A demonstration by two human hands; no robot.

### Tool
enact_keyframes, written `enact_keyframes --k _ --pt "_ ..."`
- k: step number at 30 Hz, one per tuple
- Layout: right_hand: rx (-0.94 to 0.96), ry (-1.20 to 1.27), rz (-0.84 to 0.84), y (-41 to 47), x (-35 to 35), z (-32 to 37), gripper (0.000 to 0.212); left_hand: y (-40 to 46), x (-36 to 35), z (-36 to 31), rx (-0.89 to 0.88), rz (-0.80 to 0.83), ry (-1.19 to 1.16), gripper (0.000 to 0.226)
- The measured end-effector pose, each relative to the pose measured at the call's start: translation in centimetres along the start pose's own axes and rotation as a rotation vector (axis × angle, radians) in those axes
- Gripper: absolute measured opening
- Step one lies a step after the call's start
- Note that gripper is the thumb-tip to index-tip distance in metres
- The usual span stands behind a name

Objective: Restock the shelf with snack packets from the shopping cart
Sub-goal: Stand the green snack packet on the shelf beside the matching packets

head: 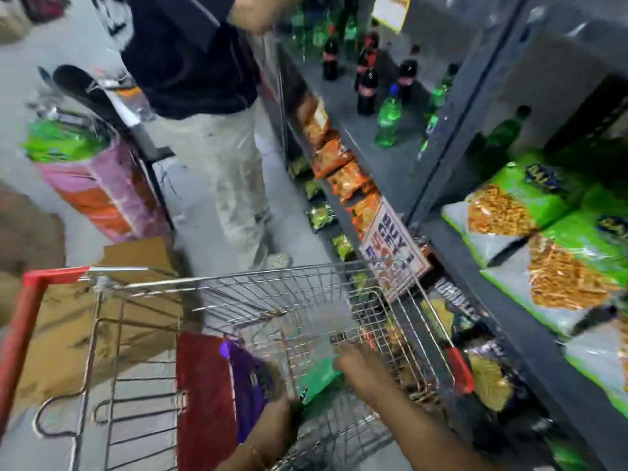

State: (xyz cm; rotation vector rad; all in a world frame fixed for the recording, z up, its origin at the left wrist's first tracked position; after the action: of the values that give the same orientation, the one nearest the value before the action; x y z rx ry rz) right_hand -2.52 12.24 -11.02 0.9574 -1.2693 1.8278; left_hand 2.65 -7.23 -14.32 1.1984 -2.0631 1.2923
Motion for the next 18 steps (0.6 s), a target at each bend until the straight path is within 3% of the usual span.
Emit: enact_keyframes --k 3,5,9,10,13,15,18 --pt "0.009 0.082 0.003 0.5 2.1 0.4 0.032 -0.2 3.0 0.0 0.001 -0.043 -0.091 0.017" --pt "0.004 0.124 -0.043 -0.8 4.3 0.6 0.033 -0.5 5.5 0.8 0.003 -0.132 -0.260 0.013" --pt "-0.040 0.281 -0.201 -5.7 11.6 0.8 0.022 -1.7 11.9 -1.4 -0.085 -0.102 -0.734 0.022" --pt "-0.040 0.314 -0.269 -7.3 14.0 0.8 0.018 -2.1 13.1 -2.3 -0.144 -0.083 -0.827 0.030" --pt "0.000 0.368 -0.481 -13.5 22.2 0.9 0.014 -2.4 15.2 -6.5 -0.329 -0.006 -0.921 0.098" --pt "0.045 0.462 -0.668 -19.6 28.1 1.1 0.010 -3.2 16.6 -12.0 -0.485 0.044 -0.897 0.108" --pt "0.144 0.661 -1.015 -27.5 35.5 1.8 0.012 -5.8 20.2 -20.8 -0.722 0.001 -0.904 0.101"
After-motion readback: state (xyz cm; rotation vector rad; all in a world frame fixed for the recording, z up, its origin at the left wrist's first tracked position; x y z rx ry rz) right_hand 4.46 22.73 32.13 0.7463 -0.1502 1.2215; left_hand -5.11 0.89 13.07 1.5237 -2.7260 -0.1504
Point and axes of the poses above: each hand's wrist, its own y-axis towards the middle knuckle, its own x-axis out of the back of the hand, z = x × y, the point moved 1 cm from there along y, towards the middle knuckle, and after that the axes turned 4 degrees about -z, right-handed, at the moved point
